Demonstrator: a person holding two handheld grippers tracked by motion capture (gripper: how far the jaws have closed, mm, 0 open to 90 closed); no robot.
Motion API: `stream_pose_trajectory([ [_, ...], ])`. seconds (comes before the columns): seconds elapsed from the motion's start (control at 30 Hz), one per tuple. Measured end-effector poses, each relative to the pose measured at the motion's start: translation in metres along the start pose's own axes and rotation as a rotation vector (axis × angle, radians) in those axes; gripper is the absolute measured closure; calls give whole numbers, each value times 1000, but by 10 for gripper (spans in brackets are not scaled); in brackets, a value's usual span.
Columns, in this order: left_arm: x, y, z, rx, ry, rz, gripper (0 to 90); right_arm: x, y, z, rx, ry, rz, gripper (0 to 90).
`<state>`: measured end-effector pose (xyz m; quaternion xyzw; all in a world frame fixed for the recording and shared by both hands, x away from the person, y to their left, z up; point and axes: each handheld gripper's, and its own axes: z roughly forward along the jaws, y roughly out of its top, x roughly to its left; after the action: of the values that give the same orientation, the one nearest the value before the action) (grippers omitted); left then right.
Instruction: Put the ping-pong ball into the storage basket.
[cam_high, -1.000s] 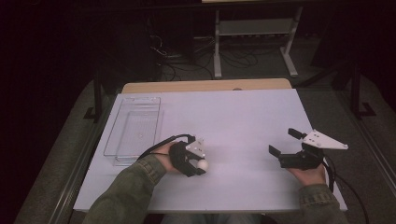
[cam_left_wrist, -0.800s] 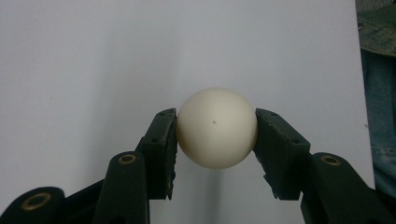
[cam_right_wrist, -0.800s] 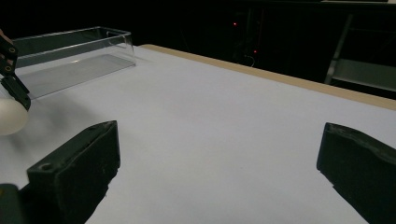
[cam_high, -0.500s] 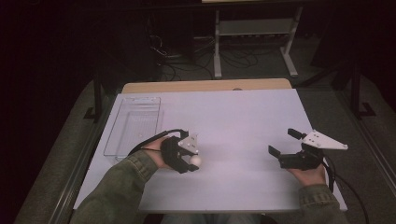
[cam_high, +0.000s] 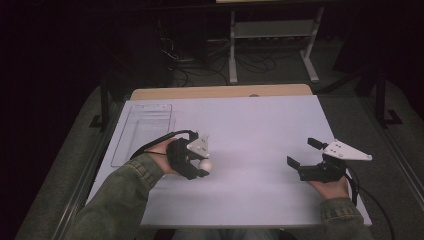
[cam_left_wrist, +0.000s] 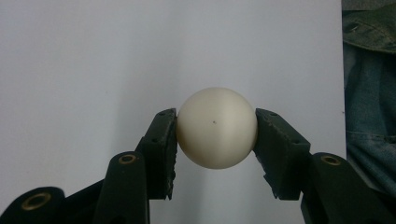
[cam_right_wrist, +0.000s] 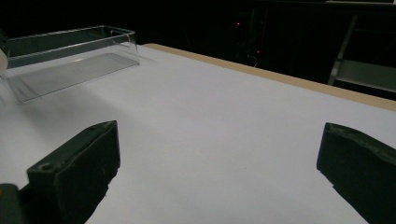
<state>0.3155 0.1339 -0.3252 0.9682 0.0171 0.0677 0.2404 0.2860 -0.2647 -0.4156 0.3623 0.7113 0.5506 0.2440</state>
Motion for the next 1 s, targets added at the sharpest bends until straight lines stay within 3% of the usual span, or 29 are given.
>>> stream_pose_trajectory([
  [1.0, 11, -27, -42, 45, 63, -46, 508, 2, -1, 1, 16, 2, -5, 0],
])
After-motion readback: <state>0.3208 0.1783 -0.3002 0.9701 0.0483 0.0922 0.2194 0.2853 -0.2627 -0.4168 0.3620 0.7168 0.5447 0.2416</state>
